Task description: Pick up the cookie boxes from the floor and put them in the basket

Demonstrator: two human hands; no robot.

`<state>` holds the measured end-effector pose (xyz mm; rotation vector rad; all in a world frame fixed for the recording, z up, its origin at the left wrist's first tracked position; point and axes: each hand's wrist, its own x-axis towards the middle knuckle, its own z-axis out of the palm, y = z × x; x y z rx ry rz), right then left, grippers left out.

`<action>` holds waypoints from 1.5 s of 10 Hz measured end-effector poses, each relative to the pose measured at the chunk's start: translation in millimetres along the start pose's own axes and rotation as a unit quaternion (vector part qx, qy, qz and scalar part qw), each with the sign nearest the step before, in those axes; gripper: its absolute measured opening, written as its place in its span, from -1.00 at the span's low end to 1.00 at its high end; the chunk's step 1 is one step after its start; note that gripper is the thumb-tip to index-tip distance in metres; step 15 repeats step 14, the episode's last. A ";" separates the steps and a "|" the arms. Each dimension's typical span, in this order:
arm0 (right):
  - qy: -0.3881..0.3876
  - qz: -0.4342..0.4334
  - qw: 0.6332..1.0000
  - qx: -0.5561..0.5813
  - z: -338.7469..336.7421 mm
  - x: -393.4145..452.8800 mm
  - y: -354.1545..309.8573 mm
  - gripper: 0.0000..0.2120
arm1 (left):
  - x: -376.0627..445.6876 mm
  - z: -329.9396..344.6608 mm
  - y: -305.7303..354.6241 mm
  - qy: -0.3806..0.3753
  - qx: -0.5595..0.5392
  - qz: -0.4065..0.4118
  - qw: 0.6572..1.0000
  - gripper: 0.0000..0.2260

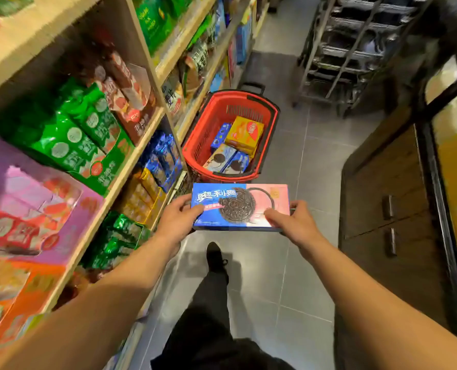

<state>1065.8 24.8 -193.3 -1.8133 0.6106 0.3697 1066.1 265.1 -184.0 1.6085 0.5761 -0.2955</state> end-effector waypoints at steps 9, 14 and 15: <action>-0.189 -0.123 0.845 -0.485 103.1 557.9 -109.3 -0.54 | 461.2 144.4 -20.2 0.092 -0.087 -0.301 0.945 -0.85; -0.290 -0.101 0.735 -0.604 166.1 663.8 -33.9 -0.03 | 544.4 191.0 -72.5 0.080 -0.066 -0.443 0.890 -0.87; -0.290 -0.101 0.735 -0.604 166.1 663.8 -33.9 -0.03 | 544.4 191.0 -72.5 0.080 -0.066 -0.443 0.890 -0.87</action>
